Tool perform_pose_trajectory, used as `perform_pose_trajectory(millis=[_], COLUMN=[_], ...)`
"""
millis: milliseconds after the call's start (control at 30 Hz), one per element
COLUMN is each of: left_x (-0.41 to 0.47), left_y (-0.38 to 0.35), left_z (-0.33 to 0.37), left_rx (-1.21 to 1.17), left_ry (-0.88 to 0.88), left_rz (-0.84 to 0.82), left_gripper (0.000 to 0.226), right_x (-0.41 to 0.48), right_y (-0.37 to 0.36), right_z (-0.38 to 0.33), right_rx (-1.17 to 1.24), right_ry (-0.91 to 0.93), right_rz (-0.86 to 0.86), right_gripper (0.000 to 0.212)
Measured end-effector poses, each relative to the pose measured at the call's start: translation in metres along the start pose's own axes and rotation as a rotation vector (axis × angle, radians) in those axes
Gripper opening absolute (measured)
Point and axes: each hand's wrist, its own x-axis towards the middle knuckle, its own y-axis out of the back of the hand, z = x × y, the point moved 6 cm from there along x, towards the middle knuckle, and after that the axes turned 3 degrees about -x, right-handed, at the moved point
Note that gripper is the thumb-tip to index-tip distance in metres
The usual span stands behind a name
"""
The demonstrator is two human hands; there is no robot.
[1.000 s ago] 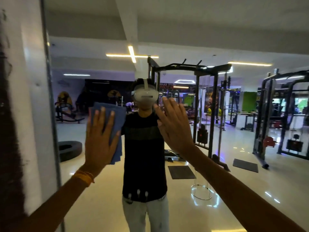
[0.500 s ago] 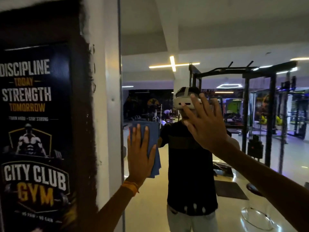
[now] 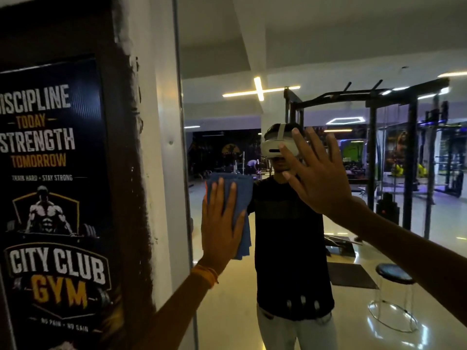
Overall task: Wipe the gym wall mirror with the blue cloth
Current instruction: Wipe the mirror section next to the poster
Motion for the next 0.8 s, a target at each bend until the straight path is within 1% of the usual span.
perform_pose_trajectory(millis=[67,200,267,300,333,400,433,467,500,533,567,667,700,733,767,800], left_x=[0.029,0.115,0.109,0.089,0.059,-0.011,-0.038,-0.048,-0.042,-0.025,-0.002,0.055,0.055,0.042,0.018,-0.015], left_y=[0.013,0.044,0.033,0.020,0.003,-0.034,-0.043,-0.047,-0.046,-0.043,-0.034,-0.014,-0.020,-0.034,-0.051,-0.071], left_z=[-0.005,-0.021,-0.008,0.006,0.024,0.055,0.060,0.059,0.054,0.051,0.048,0.050,0.055,0.062,0.073,0.088], left_rx=[-0.008,0.019,0.021,0.034,0.055,0.104,0.122,0.135,0.138,0.137,0.131,0.099,0.083,0.090,0.097,0.093], left_ry=[0.023,0.135,0.149,0.118,0.036,-0.232,-0.348,-0.419,-0.440,-0.417,-0.357,-0.052,0.030,0.057,0.037,-0.008], left_rz=[0.044,0.230,0.242,0.203,0.117,-0.115,-0.190,-0.224,-0.226,-0.197,-0.138,0.134,0.172,0.166,0.123,0.042], left_gripper=[0.065,0.069,0.068,0.068,0.067,0.071,0.073,0.072,0.069,0.065,0.064,0.063,0.063,0.064,0.067,0.073], right_x=[0.000,-0.011,-0.032,-0.046,-0.060,-0.090,-0.104,-0.118,-0.131,-0.144,-0.155,-0.187,-0.198,-0.208,-0.218,-0.229], right_y=[0.001,0.004,0.004,0.005,0.005,0.007,0.007,0.007,0.008,0.009,0.009,0.012,0.013,0.015,0.017,0.018], right_z=[0.001,0.016,0.030,0.038,0.046,0.058,0.062,0.066,0.069,0.074,0.077,0.099,0.105,0.108,0.108,0.105], right_rx=[0.006,0.038,0.022,0.014,0.008,0.011,0.017,0.023,0.027,0.034,0.045,0.072,0.078,0.092,0.119,0.148], right_ry=[0.015,0.062,0.045,0.026,0.005,-0.019,-0.014,-0.005,0.003,0.007,0.002,-0.064,-0.090,-0.113,-0.132,-0.146], right_rz=[-0.002,-0.031,-0.052,-0.059,-0.062,-0.074,-0.087,-0.098,-0.105,-0.106,-0.102,-0.075,-0.070,-0.064,-0.054,-0.043], right_gripper=[0.061,0.057,0.057,0.057,0.058,0.058,0.058,0.058,0.058,0.058,0.058,0.058,0.059,0.060,0.060,0.058])
